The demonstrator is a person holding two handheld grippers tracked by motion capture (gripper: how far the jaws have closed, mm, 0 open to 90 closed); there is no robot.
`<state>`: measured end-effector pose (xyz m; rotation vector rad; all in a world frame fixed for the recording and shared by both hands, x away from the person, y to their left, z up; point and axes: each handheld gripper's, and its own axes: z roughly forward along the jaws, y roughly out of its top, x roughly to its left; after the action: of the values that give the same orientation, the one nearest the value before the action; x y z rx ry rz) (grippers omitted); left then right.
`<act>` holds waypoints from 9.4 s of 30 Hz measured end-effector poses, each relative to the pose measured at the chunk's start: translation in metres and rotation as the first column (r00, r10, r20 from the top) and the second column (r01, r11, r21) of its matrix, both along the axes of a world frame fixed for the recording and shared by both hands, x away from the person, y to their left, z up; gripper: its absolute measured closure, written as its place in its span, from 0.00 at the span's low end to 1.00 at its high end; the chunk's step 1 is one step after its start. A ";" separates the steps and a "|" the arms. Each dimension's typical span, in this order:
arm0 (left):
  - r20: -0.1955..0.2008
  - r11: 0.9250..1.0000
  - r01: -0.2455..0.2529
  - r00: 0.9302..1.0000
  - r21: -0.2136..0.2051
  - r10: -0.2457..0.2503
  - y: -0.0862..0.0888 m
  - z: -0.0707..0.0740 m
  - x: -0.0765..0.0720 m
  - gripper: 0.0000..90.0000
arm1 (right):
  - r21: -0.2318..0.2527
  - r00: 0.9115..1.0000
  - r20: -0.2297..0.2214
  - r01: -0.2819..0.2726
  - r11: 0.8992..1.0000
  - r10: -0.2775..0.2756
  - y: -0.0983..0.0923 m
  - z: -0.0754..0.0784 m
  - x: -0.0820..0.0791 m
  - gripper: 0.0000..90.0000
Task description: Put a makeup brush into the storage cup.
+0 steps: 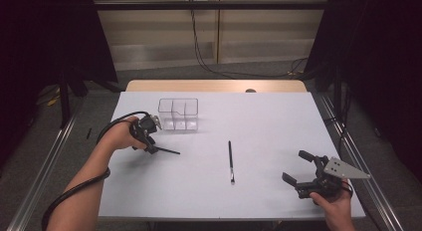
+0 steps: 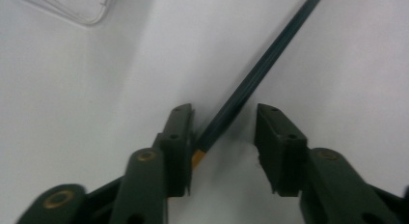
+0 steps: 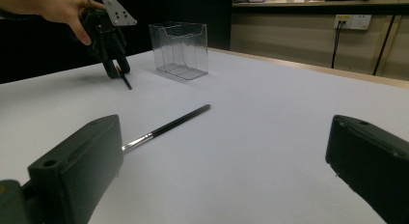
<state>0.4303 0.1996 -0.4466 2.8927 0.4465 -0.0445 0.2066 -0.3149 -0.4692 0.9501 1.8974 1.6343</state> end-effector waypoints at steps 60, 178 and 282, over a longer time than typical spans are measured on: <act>-0.039 0.985 0.114 0.992 -0.126 -0.119 -0.105 0.057 -0.045 0.93 | -0.013 0.999 -0.025 -0.022 1.000 0.022 0.000 0.004 0.009 0.00; -0.007 0.905 0.366 0.926 -0.215 -0.377 -0.194 0.064 -0.080 0.93 | -0.462 0.790 -0.471 -0.601 0.653 0.393 0.142 0.068 0.105 0.77; 0.057 0.752 0.205 0.974 -0.627 -0.218 -0.150 0.066 -0.059 0.18 | -0.418 0.776 -0.505 -0.604 0.679 0.379 0.130 0.053 0.100 0.94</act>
<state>0.3713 0.0492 -0.3808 2.2529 0.0671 -0.2166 0.3067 -0.1850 -0.4158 0.5221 2.9015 1.0196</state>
